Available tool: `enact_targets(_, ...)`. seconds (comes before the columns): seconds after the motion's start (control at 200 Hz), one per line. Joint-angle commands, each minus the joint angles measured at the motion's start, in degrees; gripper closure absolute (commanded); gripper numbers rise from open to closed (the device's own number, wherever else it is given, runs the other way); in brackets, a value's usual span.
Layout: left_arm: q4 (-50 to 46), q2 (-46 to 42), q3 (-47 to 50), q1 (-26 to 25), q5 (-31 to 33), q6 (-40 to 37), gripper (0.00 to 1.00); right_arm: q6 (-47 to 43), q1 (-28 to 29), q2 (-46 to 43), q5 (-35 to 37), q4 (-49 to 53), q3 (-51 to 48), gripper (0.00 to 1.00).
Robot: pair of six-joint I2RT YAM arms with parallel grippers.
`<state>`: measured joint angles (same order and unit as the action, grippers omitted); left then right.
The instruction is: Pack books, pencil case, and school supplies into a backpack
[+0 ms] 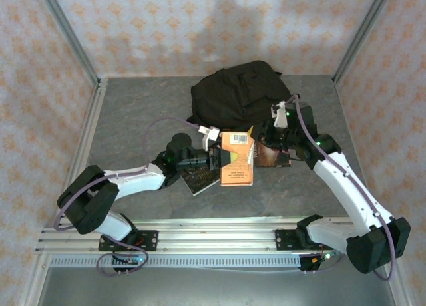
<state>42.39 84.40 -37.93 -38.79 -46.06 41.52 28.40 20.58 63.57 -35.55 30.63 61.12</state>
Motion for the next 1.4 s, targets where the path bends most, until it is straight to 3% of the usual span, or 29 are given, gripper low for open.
enact_targets(0.0, 0.0, -4.5, 0.2, -0.1, 2.0, -1.0, 1.00, -0.9, -0.7, -0.6, 8.8, 3.1, 1.1, 0.27)
enact_targets(0.04, -0.3, -5.3, 0.1, -0.1, 2.0, -0.5, 1.00, -0.4, -0.7, -1.2, 8.0, 2.0, -0.2, 0.10)
enact_targets(0.1, -0.2, -6.4, 0.1, -0.1, 1.9, 0.2, 1.00, 0.2, -0.7, -2.0, 4.5, -0.8, -2.4, 0.00)
enact_targets(0.33, -1.9, -10.2, -0.6, -0.6, 0.2, 2.2, 1.00, 6.1, -0.7, -3.1, -13.7, -17.6, -11.9, 0.01)
enact_targets(0.495, -4.4, -10.9, -1.8, -2.0, -0.2, 1.9, 1.00, 11.7, -0.7, -4.4, -19.4, -28.7, -15.8, 0.23)
enact_targets(0.631, -5.2, -10.1, -2.7, -2.2, 0.4, 2.8, 1.00, 18.1, -0.2, -5.1, -23.9, -39.0, -19.1, 0.35)
enact_targets(0.811, -5.3, -9.3, -4.6, -2.1, 1.1, 5.4, 1.00, 17.4, 0.1, -8.5, -23.6, -38.3, -21.0, 0.09)
enact_targets(0.996, -5.0, -9.2, -5.6, -2.2, 1.3, 7.0, 1.00, 21.4, 0.4, -12.4, -23.5, -44.1, -25.6, 0.03)
enact_targets(1.206, -5.4, -9.0, -5.6, -2.2, 1.4, 7.2, 1.00, 21.5, 0.7, -16.0, -22.3, -43.4, -27.4, 0.00)
enact_targets(1.306, -4.8, -9.0, -5.4, -2.2, 1.0, 7.5, 1.00, 21.7, 0.7, -16.8, -21.6, -43.5, -27.5, 0.15)
enact_targets(1.396, -4.8, -8.9, -5.7, -2.2, 0.6, 7.9, 1.00, 22.4, 0.8, -16.7, -21.1, -44.1, -27.4, 0.46)
